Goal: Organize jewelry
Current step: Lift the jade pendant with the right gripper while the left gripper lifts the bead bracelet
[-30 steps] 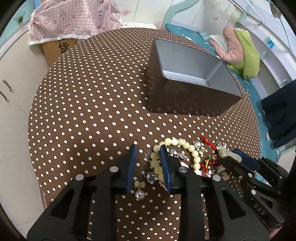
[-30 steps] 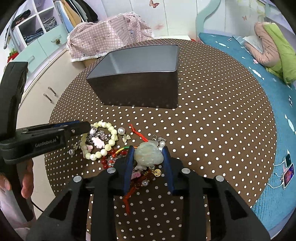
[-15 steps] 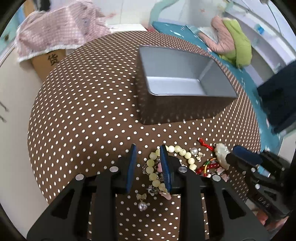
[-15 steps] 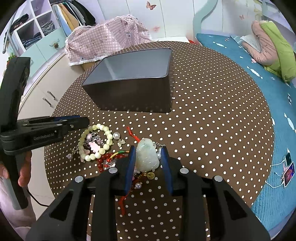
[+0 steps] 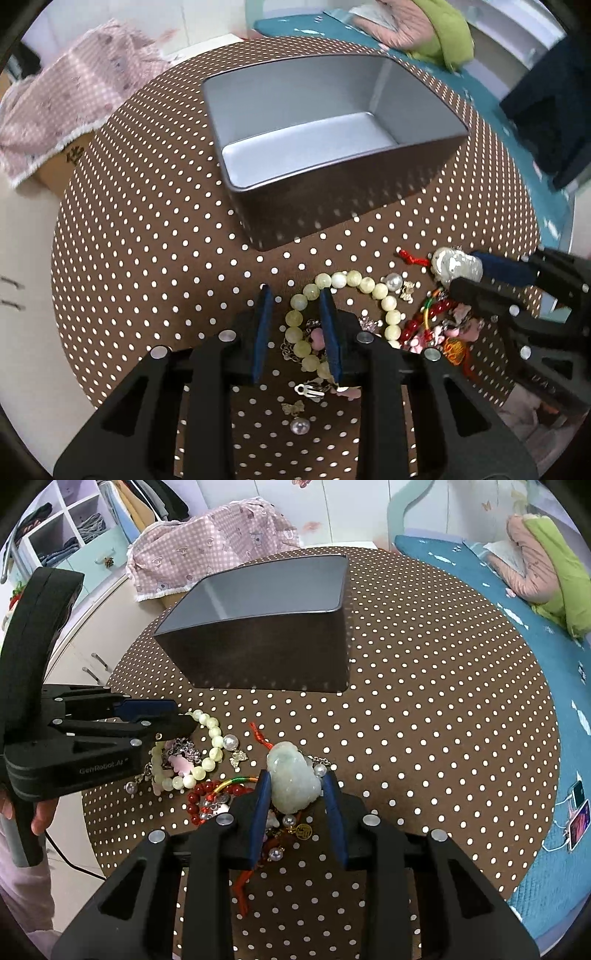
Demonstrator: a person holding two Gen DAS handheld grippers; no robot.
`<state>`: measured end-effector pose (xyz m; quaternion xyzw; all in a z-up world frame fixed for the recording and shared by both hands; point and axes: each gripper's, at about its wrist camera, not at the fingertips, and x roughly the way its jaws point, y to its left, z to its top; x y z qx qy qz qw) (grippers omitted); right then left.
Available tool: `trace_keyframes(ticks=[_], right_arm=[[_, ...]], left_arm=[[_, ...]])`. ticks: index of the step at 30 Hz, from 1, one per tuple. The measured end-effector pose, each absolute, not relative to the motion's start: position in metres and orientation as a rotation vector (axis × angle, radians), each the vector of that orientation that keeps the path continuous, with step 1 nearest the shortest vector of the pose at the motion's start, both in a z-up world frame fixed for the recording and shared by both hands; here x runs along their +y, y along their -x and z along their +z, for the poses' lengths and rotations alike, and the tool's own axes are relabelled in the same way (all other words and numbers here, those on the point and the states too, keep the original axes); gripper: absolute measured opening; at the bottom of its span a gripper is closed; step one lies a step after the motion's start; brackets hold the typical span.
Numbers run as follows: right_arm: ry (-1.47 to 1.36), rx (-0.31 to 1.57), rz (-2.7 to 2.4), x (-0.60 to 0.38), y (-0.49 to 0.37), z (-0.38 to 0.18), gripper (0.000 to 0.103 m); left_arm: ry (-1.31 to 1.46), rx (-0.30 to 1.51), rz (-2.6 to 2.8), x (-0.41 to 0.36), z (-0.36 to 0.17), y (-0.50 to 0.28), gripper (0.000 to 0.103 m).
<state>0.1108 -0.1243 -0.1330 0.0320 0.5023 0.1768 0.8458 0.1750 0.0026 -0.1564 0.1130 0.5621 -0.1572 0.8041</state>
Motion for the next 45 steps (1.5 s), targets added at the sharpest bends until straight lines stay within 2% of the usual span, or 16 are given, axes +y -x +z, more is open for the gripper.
trace_keyframes(ticks=[1,2,3,17,21,29,32,34,37,45], right_arm=[[-0.061,1.059,0.373,-0.124,-0.111,-0.132,0.029],[-0.051,1.059,0.373,-0.122,-0.11,-0.132,0.029],[-0.047,1.059,0.373,-0.122,-0.11,-0.133,0.029],[0.04,1.052,0.391,-0.105,-0.116,-0.134,0.032],[0.054,1.054,0.39,-0.103,-0.12,-0.134,0.034],[0.121,1.046,0.392,-0.094,-0.121,-0.135,0.038],[0.126,1.036,0.384,-0.094,-0.121,-0.136,0.035],[0.13,1.034,0.367,-0.096,-0.12,-0.136,0.026],[0.099,1.041,0.356,-0.1,-0.122,-0.136,0.019],[0.07,1.035,0.343,-0.103,-0.119,-0.133,0.013]], left_arm=[[-0.253,1.202,-0.332,0.001,-0.156,-0.176,0.014],[-0.242,1.207,-0.336,-0.001,-0.155,-0.181,0.014],[-0.224,1.208,-0.338,0.003,-0.155,-0.182,0.008],[0.211,1.064,-0.426,0.088,-0.112,-0.147,0.009],[0.249,1.002,-0.437,0.087,-0.092,-0.127,0.009],[0.311,0.925,-0.437,0.089,-0.085,-0.095,0.009],[0.325,0.916,-0.456,0.083,-0.092,-0.096,0.009],[0.324,0.915,-0.461,0.078,-0.095,-0.099,0.009],[0.324,0.92,-0.469,0.073,-0.101,-0.1,0.009],[0.317,0.897,-0.495,0.059,-0.099,-0.098,0.009]])
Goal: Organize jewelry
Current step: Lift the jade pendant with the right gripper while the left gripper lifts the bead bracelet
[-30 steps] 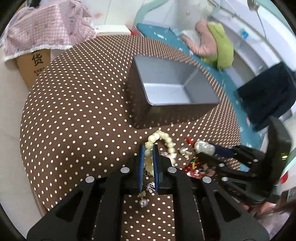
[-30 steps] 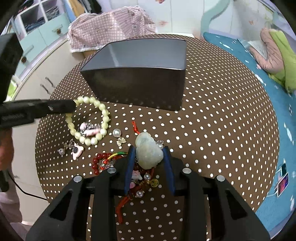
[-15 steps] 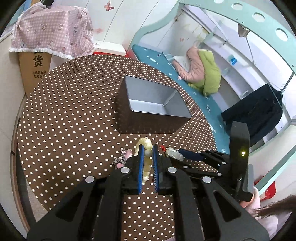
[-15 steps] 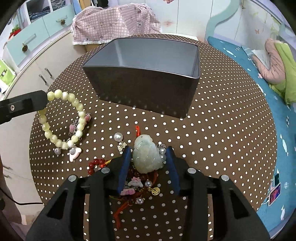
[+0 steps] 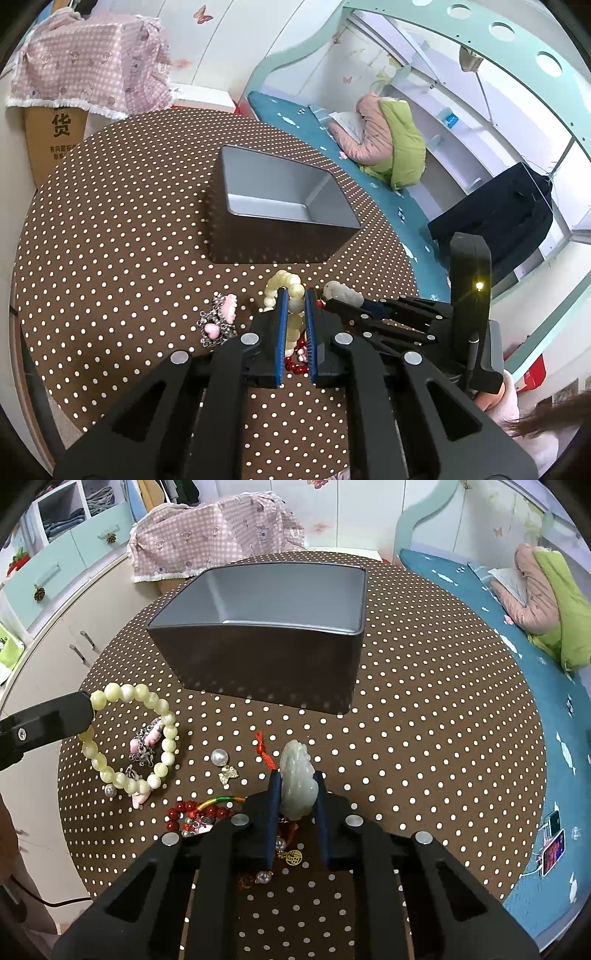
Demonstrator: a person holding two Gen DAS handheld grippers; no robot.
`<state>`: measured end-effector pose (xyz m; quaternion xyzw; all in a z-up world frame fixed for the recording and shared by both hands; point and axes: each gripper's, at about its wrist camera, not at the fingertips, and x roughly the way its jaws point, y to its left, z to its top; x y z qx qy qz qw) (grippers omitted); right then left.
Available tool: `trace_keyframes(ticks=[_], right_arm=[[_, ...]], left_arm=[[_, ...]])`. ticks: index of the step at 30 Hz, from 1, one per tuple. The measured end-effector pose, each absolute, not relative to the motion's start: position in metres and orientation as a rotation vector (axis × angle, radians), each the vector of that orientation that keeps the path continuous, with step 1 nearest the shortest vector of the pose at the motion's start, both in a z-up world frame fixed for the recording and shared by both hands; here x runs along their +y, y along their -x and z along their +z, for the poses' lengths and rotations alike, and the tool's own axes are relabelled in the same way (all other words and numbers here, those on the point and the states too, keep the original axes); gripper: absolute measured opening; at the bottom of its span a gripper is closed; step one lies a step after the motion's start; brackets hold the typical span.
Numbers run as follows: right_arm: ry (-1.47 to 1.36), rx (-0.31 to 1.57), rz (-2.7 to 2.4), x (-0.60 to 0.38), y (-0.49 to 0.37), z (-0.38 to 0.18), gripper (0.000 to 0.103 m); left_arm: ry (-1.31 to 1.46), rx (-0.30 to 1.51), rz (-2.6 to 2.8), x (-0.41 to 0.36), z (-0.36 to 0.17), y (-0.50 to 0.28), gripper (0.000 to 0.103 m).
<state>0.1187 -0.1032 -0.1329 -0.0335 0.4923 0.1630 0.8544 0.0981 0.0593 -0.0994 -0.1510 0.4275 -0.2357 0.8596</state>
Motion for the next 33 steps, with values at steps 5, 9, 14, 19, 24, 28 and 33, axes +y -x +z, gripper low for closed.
trace_keyframes(ticks=[5,9,14,19,24,28,33], right_arm=[[0.058,1.005,0.351,-0.106,-0.118,-0.125,0.009],[0.03,1.007,0.347,-0.111,-0.12,-0.126,0.009],[-0.006,0.964,0.359,-0.122,-0.121,-0.111,0.009],[-0.017,0.897,0.377,-0.128,-0.122,-0.088,0.009],[-0.014,0.825,0.392,-0.13,-0.13,-0.065,0.009],[-0.003,0.808,0.393,-0.127,-0.144,-0.061,0.009],[0.004,0.833,0.404,-0.119,-0.164,-0.072,0.009]], left_arm=[[0.322,0.884,-0.499,0.056,-0.097,-0.1,0.009],[0.329,0.884,-0.496,0.057,-0.097,-0.104,0.009],[0.33,0.867,-0.5,0.057,-0.091,-0.107,0.009],[0.323,0.821,-0.511,0.057,-0.077,-0.112,0.009],[0.315,0.772,-0.519,0.054,-0.059,-0.126,0.009],[0.32,0.729,-0.522,0.05,-0.046,-0.142,0.009],[0.316,0.713,-0.493,0.041,-0.043,-0.169,0.009]])
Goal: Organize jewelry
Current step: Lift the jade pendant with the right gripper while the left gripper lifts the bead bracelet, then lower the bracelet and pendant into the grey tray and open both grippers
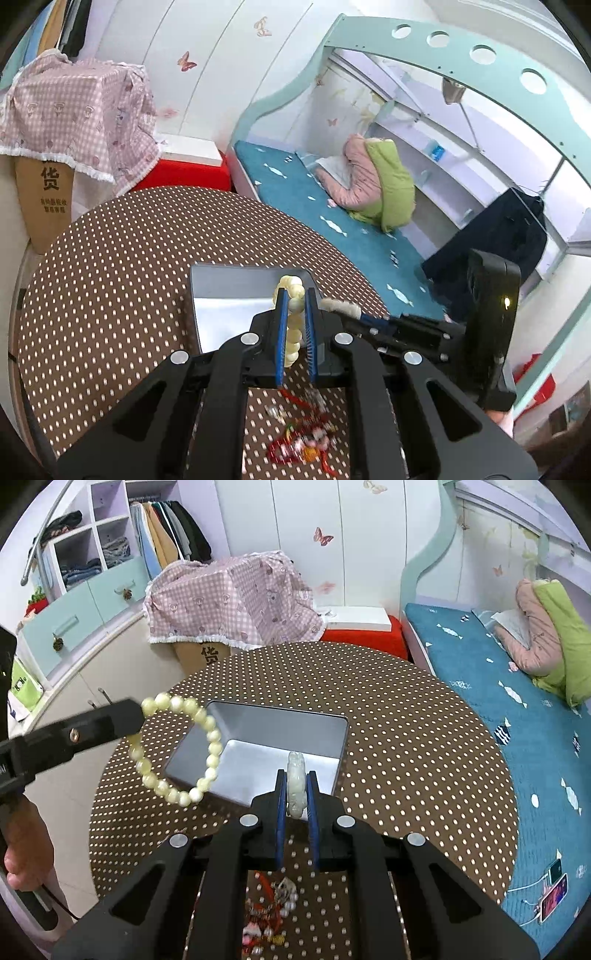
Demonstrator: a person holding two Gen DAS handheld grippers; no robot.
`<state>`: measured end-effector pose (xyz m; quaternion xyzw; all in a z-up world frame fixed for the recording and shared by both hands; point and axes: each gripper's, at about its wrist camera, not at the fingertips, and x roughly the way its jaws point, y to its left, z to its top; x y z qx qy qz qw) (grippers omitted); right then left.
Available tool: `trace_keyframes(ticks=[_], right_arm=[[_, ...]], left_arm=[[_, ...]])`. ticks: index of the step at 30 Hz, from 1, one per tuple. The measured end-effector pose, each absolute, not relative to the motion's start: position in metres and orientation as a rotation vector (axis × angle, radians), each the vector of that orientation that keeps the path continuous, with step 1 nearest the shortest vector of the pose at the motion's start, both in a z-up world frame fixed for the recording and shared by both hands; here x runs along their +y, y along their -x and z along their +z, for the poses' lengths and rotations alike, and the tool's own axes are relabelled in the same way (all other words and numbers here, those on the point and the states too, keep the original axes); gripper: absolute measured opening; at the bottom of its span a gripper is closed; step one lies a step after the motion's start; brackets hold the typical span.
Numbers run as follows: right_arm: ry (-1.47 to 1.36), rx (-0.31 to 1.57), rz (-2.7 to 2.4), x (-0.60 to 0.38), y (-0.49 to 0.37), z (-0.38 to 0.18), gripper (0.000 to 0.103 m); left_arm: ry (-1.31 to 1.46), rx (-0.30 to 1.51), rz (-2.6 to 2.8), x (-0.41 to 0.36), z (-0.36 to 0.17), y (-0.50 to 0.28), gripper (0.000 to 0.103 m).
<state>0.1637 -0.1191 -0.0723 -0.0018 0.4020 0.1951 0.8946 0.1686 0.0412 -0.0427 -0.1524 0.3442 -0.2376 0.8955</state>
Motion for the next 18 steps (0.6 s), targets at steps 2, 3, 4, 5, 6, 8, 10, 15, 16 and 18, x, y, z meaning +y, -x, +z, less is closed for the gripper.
trace_keyframes(ticks=[2,3,4,5,6,8,10,15,16,18], right_arm=[[-0.005,0.852,0.414,-0.117,-0.171,-0.077,0.009],[-0.006,0.858,0.417,-0.115,-0.174,-0.079,0.009],[-0.001,0.862,0.416,-0.114,-0.177,-0.08,0.009],[0.005,0.865,0.414,-0.114,-0.179,-0.081,0.009],[0.008,0.873,0.415,-0.112,-0.182,-0.083,0.009],[0.008,0.883,0.428,-0.111,-0.185,-0.084,0.009],[0.015,0.892,0.441,-0.107,-0.188,-0.087,0.009],[0.014,0.932,0.454,-0.104,-0.195,-0.096,0.009],[0.016,0.937,0.458,-0.102,-0.196,-0.098,0.009],[0.014,0.943,0.469,-0.1,-0.196,-0.098,0.009]], left_arm=[[0.311,0.736,-0.474,0.036,-0.049,-0.182,0.009],[0.307,0.748,-0.468,0.034,-0.053,-0.187,0.009],[0.302,0.762,-0.464,0.032,-0.058,-0.192,0.009],[0.295,0.782,-0.458,0.03,-0.064,-0.197,0.009],[0.292,0.796,-0.454,0.028,-0.069,-0.199,0.009],[0.283,0.83,-0.438,0.025,-0.08,-0.206,0.009],[0.268,0.859,-0.418,0.022,-0.09,-0.213,0.009],[0.213,0.9,-0.372,0.017,-0.104,-0.221,0.009],[0.197,0.902,-0.362,0.016,-0.106,-0.222,0.009],[0.174,0.907,-0.347,0.015,-0.109,-0.222,0.01]])
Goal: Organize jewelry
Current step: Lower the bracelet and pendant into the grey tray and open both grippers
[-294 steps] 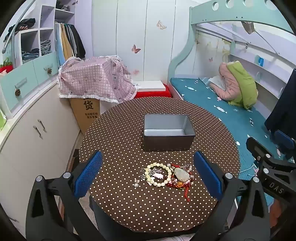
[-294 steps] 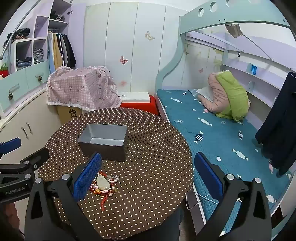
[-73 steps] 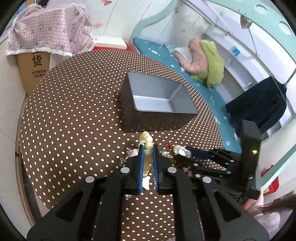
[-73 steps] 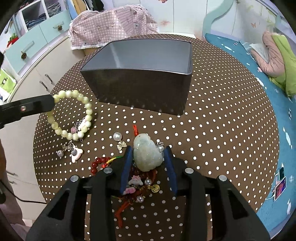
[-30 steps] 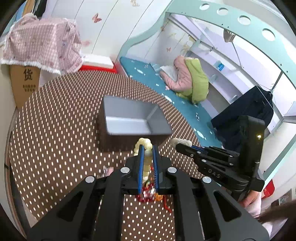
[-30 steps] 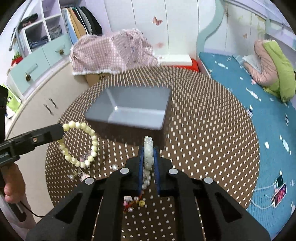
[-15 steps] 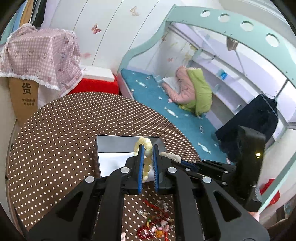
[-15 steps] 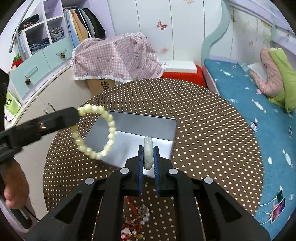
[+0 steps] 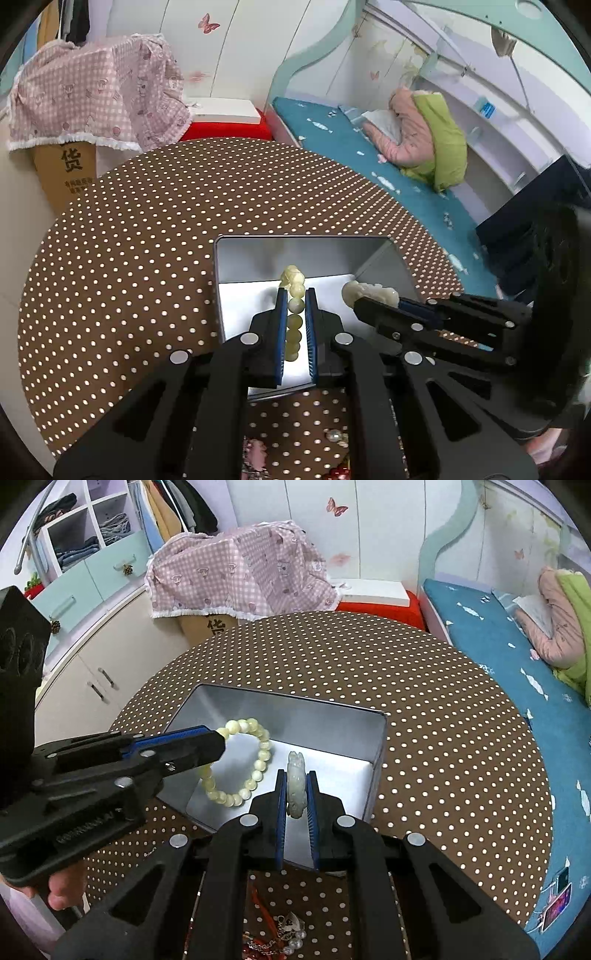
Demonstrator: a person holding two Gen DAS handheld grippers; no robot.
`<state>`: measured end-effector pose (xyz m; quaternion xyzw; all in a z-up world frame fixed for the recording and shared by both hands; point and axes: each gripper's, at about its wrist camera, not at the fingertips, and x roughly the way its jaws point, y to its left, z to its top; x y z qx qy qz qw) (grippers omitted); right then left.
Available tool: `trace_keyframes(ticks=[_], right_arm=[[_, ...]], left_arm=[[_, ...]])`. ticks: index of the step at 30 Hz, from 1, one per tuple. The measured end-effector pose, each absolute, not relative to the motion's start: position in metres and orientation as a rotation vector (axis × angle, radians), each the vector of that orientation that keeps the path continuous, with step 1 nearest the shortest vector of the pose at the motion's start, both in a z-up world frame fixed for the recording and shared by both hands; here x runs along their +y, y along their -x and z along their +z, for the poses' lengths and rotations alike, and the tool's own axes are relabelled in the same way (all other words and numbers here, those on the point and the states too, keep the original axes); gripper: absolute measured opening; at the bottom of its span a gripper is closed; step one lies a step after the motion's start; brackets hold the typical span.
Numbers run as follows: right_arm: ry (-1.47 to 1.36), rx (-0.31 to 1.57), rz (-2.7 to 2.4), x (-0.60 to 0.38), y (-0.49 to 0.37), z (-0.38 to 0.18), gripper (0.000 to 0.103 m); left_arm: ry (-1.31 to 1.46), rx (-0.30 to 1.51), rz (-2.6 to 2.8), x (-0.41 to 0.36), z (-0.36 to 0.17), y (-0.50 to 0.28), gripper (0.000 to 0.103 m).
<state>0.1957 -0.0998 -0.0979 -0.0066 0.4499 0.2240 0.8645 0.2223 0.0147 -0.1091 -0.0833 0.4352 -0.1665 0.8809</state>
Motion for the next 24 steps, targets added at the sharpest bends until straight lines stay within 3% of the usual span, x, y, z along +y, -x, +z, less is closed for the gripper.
trace_keyframes(ticks=[5,9,14,16,24], right_arm=[[0.03,0.957,0.47,-0.092,-0.201,-0.1,0.009],[0.039,0.967,0.468,-0.088,-0.203,-0.102,0.009],[0.051,0.981,0.459,-0.082,-0.208,-0.103,0.009],[0.049,0.988,0.452,-0.082,-0.211,-0.103,0.01],[0.05,1.004,0.437,-0.08,-0.21,-0.103,0.011]], left_arm=[[0.148,0.911,-0.337,0.013,-0.11,-0.224,0.012],[0.135,0.917,-0.328,0.015,-0.11,-0.22,0.023],[0.125,0.902,-0.325,0.018,-0.103,-0.213,0.025],[0.119,0.891,-0.313,0.021,-0.099,-0.209,0.035],[0.114,0.853,-0.288,0.035,-0.087,-0.196,0.035]])
